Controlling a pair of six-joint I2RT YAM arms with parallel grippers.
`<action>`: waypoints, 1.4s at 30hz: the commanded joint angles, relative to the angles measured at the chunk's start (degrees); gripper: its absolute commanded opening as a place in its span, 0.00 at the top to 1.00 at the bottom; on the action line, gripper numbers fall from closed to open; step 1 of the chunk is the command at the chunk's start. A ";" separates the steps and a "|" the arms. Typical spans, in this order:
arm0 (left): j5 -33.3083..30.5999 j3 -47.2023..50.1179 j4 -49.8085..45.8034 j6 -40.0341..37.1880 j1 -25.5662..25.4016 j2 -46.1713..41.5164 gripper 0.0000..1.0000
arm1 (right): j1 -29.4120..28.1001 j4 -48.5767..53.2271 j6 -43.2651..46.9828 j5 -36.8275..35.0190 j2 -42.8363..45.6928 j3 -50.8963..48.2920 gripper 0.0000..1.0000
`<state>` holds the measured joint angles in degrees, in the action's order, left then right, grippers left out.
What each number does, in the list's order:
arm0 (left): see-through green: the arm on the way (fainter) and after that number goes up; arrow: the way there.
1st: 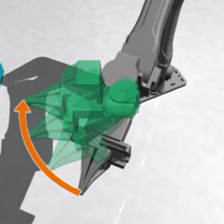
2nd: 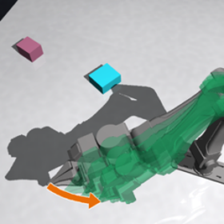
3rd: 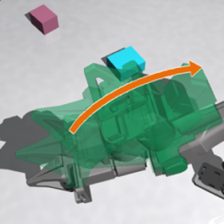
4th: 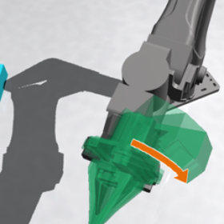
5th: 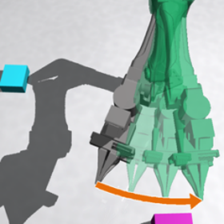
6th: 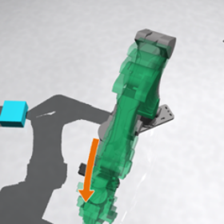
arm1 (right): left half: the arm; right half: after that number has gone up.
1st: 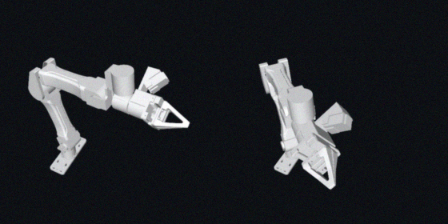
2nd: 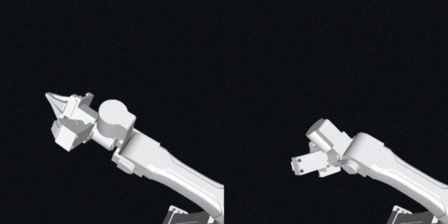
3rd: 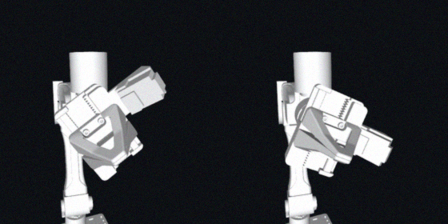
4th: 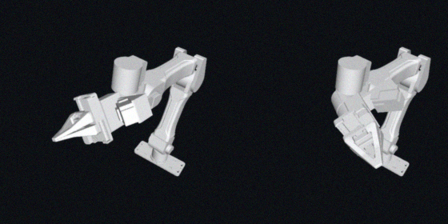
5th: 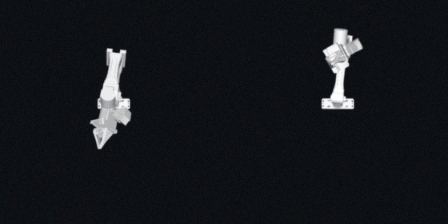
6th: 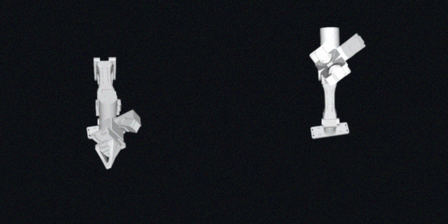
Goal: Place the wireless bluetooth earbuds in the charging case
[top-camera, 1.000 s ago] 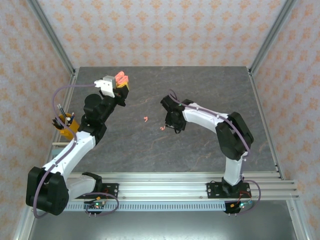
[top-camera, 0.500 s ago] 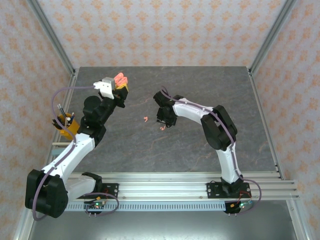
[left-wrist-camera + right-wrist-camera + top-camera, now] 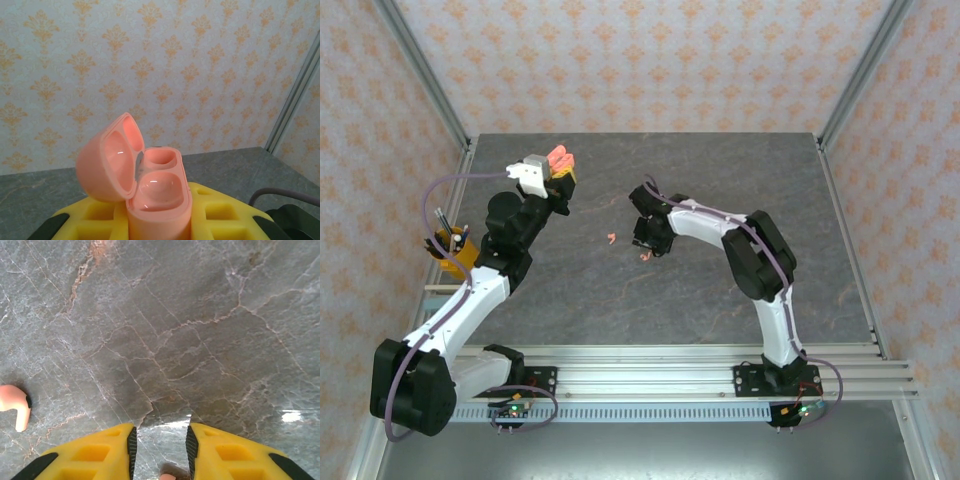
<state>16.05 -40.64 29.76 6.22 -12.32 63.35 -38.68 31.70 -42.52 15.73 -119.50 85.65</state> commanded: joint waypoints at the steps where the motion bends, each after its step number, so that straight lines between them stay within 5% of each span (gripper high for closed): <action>1: -0.50 0.30 2.10 0.79 0.02 -0.48 1.00 | -0.16 0.68 -1.46 1.43 2.63 -4.28 0.65; 17: -0.48 -0.20 2.50 0.81 0.07 0.72 1.00 | -4.79 -1.22 -2.61 5.30 11.35 -12.62 0.65; 22: -0.49 -0.57 2.15 0.48 0.06 0.91 1.00 | -5.18 2.55 -0.49 1.80 13.40 -11.74 0.49; 42: -0.71 -1.54 2.15 0.28 0.07 1.60 1.00 | -11.50 2.65 -0.11 6.94 9.24 -6.93 0.44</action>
<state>16.03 -40.64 29.78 6.20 -12.32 64.93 -49.95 34.57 -41.89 22.04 -108.29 76.90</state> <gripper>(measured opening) 0.236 0.559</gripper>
